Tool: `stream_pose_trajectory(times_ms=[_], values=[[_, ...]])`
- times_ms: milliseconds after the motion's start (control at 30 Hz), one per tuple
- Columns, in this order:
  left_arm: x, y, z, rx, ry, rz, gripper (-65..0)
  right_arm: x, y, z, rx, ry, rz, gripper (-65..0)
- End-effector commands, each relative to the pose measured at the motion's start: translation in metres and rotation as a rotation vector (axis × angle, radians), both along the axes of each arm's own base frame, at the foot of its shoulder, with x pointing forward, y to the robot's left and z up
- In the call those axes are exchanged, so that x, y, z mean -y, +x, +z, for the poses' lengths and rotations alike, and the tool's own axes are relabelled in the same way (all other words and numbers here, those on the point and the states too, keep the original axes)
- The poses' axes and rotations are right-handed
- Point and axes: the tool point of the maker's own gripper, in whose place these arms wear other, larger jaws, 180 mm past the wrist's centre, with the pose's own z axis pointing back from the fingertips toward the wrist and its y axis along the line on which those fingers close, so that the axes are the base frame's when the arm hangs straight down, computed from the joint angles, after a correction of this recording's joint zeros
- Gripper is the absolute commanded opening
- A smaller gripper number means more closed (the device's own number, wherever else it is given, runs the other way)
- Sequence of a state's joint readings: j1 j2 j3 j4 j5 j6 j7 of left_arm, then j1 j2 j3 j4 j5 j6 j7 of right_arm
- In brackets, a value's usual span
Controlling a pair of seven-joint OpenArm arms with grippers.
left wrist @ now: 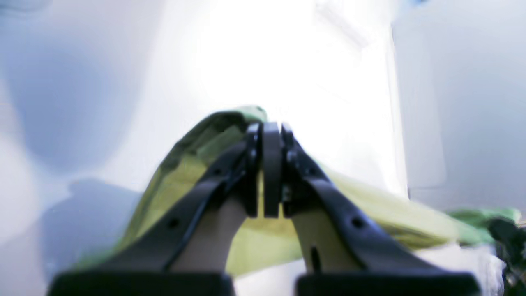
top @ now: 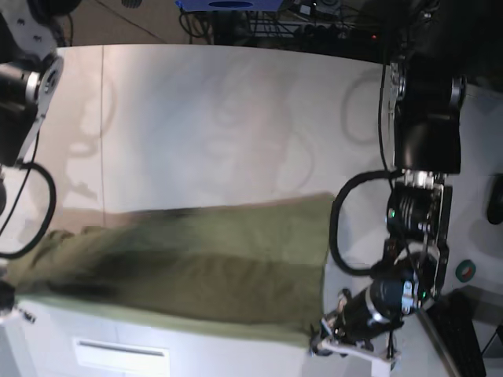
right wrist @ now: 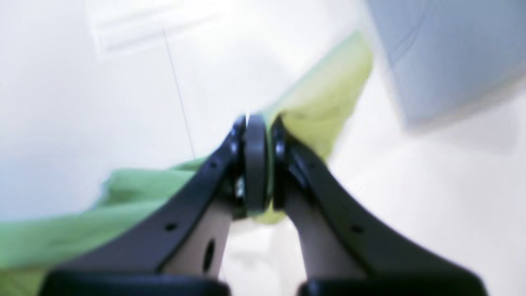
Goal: Layout the t-shirt on the table in an organized manner, then fold the t-shirt properly
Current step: 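Lift the t-shirt with both grippers and drag it across the table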
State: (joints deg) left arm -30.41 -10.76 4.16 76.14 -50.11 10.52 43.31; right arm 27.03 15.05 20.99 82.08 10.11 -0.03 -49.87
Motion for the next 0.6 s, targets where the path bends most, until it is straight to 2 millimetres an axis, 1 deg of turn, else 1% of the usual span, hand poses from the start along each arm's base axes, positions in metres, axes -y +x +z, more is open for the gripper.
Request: stream_pose_trajectory(times_ms=[0, 67, 133, 167, 200, 233, 267, 333, 367, 400, 433, 500, 567], values=[[0.001, 0.024, 0.054, 0.125, -0.022, 0.010, -65.0, 0.024, 0.016, 0.060, 0.155, -0.079, -0.036, -65.0], [0.005, 0.042, 0.108, 0.233, -0.084, 0.032, -65.0, 0.035, 0.026, 0.109, 0.269, -0.122, -0.052, -65.0], [0.005, 0.051, 0.147, 0.304, -0.145, 0.047, -65.0, 0.040, 0.026, 0.153, 0.360, -0.157, -0.062, -65.0], [0.005, 0.053, 0.157, 0.323, -0.161, 0.052, -65.0, 0.040, 0.024, 0.166, 0.391, -0.175, -0.064, -65.0], [0.004, 0.054, 0.162, 0.332, -0.170, 0.056, -65.0, 0.040, 0.020, 0.177, 0.416, -0.193, -0.065, -65.0], [0.004, 0.054, 0.164, 0.335, -0.173, 0.057, -65.0, 0.038, 0.016, 0.182, 0.426, -0.207, -0.063, -65.0], [0.004, 0.053, 0.160, 0.328, -0.171, 0.056, -65.0, 0.038, 0.010, 0.176, 0.408, -0.211, -0.064, -65.0], [0.005, 0.044, 0.137, 0.294, -0.168, 0.056, -65.0, 0.033, -0.001, 0.154, 0.352, -0.213, -0.052, -65.0], [0.006, 0.038, 0.123, 0.274, -0.165, 0.056, -65.0, 0.032, -0.007, 0.133, 0.306, -0.213, -0.047, -65.0], [0.006, 0.030, 0.104, 0.244, -0.162, 0.058, -65.0, 0.027, -0.012, 0.107, 0.259, -0.200, -0.037, -65.0], [0.005, 0.021, 0.081, 0.205, -0.155, 0.061, -65.0, 0.023, -0.018, 0.082, 0.211, -0.179, -0.033, -65.0], [0.003, 0.001, 0.041, 0.132, -0.142, 0.068, -65.0, 0.019, -0.037, 0.030, 0.114, -0.119, -0.047, -65.0], [0.002, -0.023, -0.007, 0.036, -0.134, 0.077, -65.0, 0.011, -0.056, -0.023, 0.044, -0.049, -0.071, -65.0]])
